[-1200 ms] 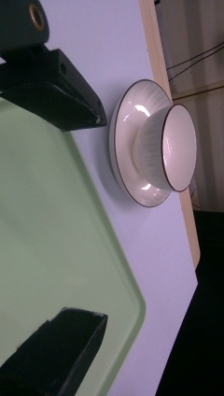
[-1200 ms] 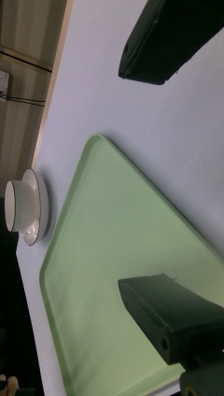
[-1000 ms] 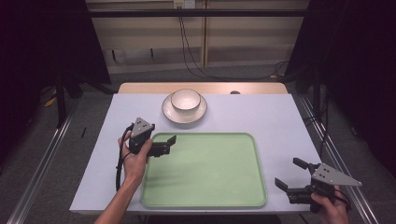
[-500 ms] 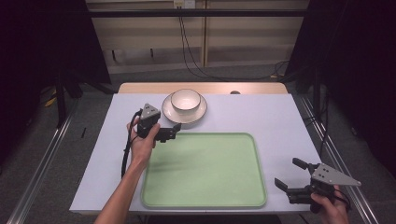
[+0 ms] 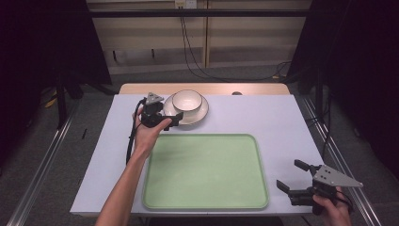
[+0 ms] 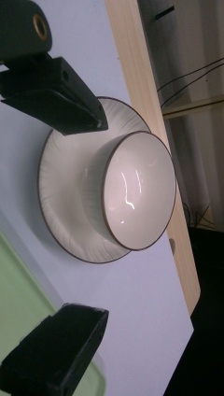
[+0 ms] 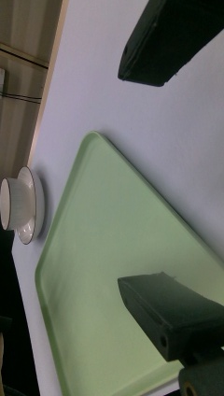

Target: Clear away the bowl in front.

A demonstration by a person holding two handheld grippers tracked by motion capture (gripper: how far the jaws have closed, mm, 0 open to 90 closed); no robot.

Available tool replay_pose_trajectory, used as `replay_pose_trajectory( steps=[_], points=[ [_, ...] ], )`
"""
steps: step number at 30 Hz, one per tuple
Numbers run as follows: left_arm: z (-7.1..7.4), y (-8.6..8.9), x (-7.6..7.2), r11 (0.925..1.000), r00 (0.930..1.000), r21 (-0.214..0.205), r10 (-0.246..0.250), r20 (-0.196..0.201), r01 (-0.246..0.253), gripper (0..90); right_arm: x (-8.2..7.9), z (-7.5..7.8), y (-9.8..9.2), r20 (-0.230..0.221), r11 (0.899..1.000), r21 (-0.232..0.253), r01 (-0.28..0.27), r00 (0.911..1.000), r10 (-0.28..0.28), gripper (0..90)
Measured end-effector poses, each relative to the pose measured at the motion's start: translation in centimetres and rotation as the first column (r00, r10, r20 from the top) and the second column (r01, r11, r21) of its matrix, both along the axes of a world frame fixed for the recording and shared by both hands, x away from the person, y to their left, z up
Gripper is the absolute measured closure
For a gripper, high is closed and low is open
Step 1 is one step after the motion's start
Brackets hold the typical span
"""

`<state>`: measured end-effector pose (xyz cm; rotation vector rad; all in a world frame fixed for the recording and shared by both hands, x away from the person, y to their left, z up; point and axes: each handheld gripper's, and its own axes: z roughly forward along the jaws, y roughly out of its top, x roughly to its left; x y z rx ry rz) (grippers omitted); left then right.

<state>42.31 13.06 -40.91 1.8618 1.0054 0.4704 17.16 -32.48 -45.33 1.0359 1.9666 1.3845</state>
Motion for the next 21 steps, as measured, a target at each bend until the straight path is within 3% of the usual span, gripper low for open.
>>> replay_pose_trajectory(
  steps=[2, 8, 13, 16, 19, 21],
  points=[
    [0.1, -0.2, 1.1, 1.0, 0.9999, -0.006, 0.005, -0.01, -0.005, 9.8, 0.0, 0.0, 0.0, -0.001, 1.0, 0.001, -0.001, 1.0, 0.001, 2.2],
    [0.0, -1.1, 2.7, 0.9975, 0.9996, 0.07, 0.014, -0.024, -0.012, 10.8, 0.0, 0.0, -0.1, -0.002, 1.0, 0.005, 0.0, 1.0, 0.0, 2.2],
    [-0.5, -1.6, 4.1, 0.9963, 0.9981, 0.077, 0.041, -0.046, -0.037, 17.1, 0.0, -0.1, -0.1, -0.001, 1.0, 0.005, -0.001, 1.0, 0.001, 2.2],
    [-0.7, -2.0, 5.0, 0.9926, 0.9955, 0.102, 0.073, -0.06, -0.066, 21.2, -0.1, -0.1, -0.1, -0.002, 1.0, 0.002, 0.001, 1.0, -0.001, 2.2],
    [-0.8, -2.2, 5.6, 0.9918, 0.9925, 0.095, 0.094, -0.079, -0.086, 23.0, -0.1, -0.1, -0.1, -0.002, 1.0, 0.006, -0.001, 1.0, 0.001, 2.2],
    [-0.8, -2.4, 6.0, 0.9856, 0.9907, 0.137, 0.111, -0.079, -0.099, 25.5, -0.1, -0.1, -0.1, -0.001, 1.0, 0.004, 0.0, 1.0, 0.0, 2.2]
  ],
)
